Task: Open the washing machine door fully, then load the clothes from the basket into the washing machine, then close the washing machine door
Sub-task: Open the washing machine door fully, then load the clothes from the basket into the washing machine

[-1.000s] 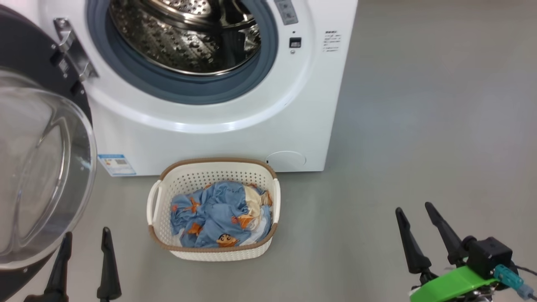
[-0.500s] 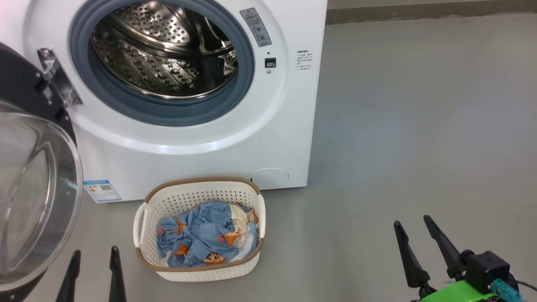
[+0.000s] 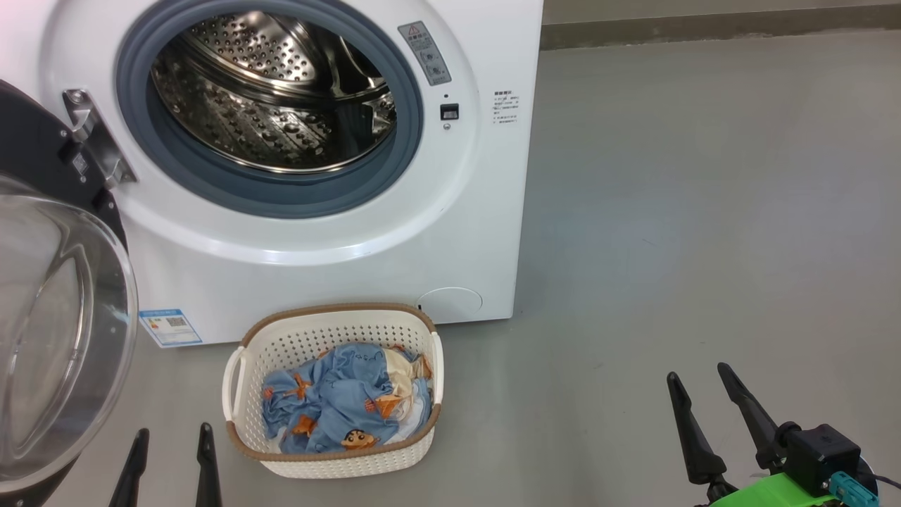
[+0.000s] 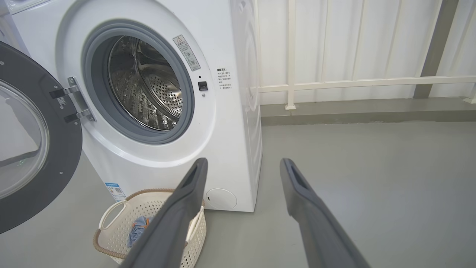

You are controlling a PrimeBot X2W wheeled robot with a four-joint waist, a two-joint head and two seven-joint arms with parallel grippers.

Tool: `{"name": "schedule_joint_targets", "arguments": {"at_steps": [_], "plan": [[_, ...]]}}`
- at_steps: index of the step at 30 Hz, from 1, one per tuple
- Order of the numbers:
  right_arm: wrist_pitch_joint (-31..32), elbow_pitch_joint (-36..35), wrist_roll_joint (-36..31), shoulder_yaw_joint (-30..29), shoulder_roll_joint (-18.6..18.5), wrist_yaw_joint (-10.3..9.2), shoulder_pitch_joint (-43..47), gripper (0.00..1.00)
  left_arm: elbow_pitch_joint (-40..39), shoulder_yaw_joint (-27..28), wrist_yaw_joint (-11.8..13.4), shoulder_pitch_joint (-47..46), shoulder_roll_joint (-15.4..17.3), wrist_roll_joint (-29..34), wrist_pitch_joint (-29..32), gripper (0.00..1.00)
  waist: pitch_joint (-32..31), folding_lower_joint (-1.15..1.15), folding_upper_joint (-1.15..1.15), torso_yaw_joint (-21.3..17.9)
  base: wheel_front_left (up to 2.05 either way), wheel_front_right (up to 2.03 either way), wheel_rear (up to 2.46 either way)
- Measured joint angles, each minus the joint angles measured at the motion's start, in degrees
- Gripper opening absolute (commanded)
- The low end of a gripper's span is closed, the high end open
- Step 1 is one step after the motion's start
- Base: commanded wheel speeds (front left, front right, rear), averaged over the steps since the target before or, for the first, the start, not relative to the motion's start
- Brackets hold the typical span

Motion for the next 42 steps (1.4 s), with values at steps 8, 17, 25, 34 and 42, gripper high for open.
{"name": "schedule_joint_targets", "arguments": {"at_steps": [8,17,25,34,42], "plan": [[0.00,-0.16,-1.29,-0.12,0.20,0.00,0.00,1.00,1.24,0.01,-0.01,0.29,0.01,-0.46,0.00,1.00,-0.08,0.00,0.00,0.00,0.00,0.00,0.00],[0.00,-0.20,-1.30,-0.16,0.30,0.00,0.00,1.00,1.98,0.43,-0.16,0.35,0.01,-0.53,0.00,1.00,0.10,0.00,0.00,0.14,0.00,0.00,0.00],[0.00,-0.14,-1.29,-0.24,0.29,0.00,0.00,1.00,2.87,1.20,-1.09,0.35,0.05,-0.49,0.00,1.00,-0.12,0.00,0.00,0.25,0.33,-0.33,0.00],[0.00,0.00,-1.27,-0.22,0.24,0.00,0.01,1.00,3.48,1.35,-1.15,0.34,0.08,-0.49,0.00,1.00,-0.05,0.00,0.00,0.44,1.46,-1.46,0.00],[0.00,0.04,-1.19,-0.24,0.21,0.00,0.01,1.00,2.46,1.91,-1.07,-0.27,0.11,-0.31,0.00,1.00,0.35,0.00,0.00,0.57,1.96,-1.92,-0.03]]}}
